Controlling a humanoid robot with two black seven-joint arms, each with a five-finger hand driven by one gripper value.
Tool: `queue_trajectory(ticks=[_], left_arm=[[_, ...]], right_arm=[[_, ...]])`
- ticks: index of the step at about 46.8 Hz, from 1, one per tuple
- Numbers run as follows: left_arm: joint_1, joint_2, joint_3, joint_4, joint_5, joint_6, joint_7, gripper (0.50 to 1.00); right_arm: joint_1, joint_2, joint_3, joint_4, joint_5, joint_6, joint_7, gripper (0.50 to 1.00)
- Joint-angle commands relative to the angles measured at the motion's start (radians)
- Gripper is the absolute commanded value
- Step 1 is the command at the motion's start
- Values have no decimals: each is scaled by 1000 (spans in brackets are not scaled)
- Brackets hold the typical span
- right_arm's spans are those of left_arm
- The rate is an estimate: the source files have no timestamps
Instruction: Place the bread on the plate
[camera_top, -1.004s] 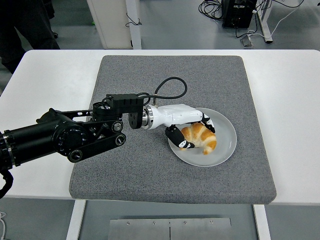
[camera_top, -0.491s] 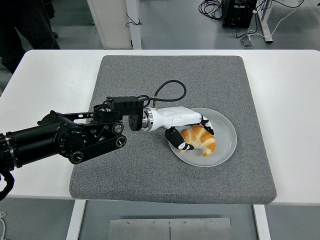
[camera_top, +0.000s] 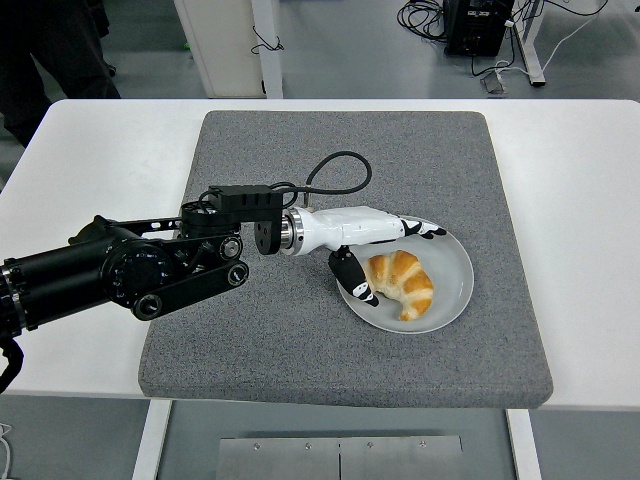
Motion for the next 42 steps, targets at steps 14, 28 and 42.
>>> queue_trajectory(ticks=[14,28,42], left_arm=[[-45,73,-46,-38,-149,-60,-25,968],[-47,173,-152,-40,-341,-73,-78,968],[2,246,-255,17,-593,-67,-88,968]], right_arm=[[0,0,0,0,0,0,0,1000],[0,0,0,0,2,0,0,1000],[0,0,0,0,0,0,0,1000]])
